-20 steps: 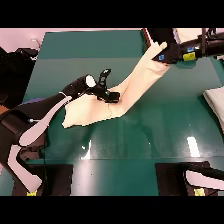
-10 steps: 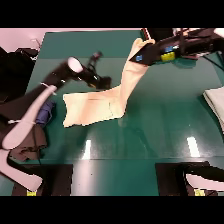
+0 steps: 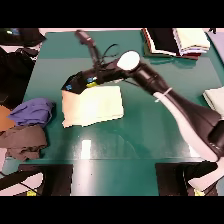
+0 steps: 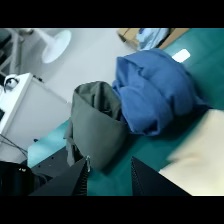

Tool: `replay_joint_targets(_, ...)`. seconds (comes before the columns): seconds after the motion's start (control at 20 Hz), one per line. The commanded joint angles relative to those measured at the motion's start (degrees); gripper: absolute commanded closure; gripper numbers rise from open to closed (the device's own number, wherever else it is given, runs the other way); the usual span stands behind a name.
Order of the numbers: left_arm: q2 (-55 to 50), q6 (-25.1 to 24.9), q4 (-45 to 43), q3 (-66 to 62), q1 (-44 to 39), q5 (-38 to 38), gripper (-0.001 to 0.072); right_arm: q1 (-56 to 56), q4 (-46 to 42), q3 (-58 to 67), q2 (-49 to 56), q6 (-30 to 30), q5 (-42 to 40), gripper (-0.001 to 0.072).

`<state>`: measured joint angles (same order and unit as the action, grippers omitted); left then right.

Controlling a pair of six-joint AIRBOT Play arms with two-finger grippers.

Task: Fold the shirts.

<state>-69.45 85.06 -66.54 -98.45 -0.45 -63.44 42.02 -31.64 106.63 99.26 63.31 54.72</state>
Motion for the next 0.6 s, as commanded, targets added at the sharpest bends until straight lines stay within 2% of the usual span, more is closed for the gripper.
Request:
replay_joint_targets(0.0, 3.43, -0.02, -1.05, -0.26, 2.16, -2.67, 0.0688, 1.53, -5.79, 5.07, 4.68, 1.42, 2.91, 0.0398)
replay_joint_targets(0.15, 2.51, -0.28, -1.22, 0.24, -0.85, -3.39, 0.0688, -5.42, -11.61, -1.25, -0.02, 3.28, 8.76, 0.0399)
replay_joint_targets(0.4, 0.26, -1.57, -1.18, 2.23, -7.43, -3.08, 0.0687, -21.99, -18.99, -23.89, -11.1, 10.16, 9.49, 0.0404)
replay_joint_targets(0.45, -0.52, -1.55, -1.16, 2.21, -8.22, -3.06, 0.0687, -25.22, -18.86, -28.48, -12.28, 10.23, 8.96, 0.032)
replay_joint_targets(0.5, -1.16, -1.57, -1.16, 2.21, -8.83, -2.99, 0.0687, -27.58, -18.43, -32.15, -12.66, 10.29, 8.33, 0.0135)
replay_joint_targets(0.55, -1.75, -1.57, -0.92, 2.21, -9.33, -2.99, 0.0687, -29.44, -16.57, -35.6, -12.46, 10.34, 7.8, 0.0073)
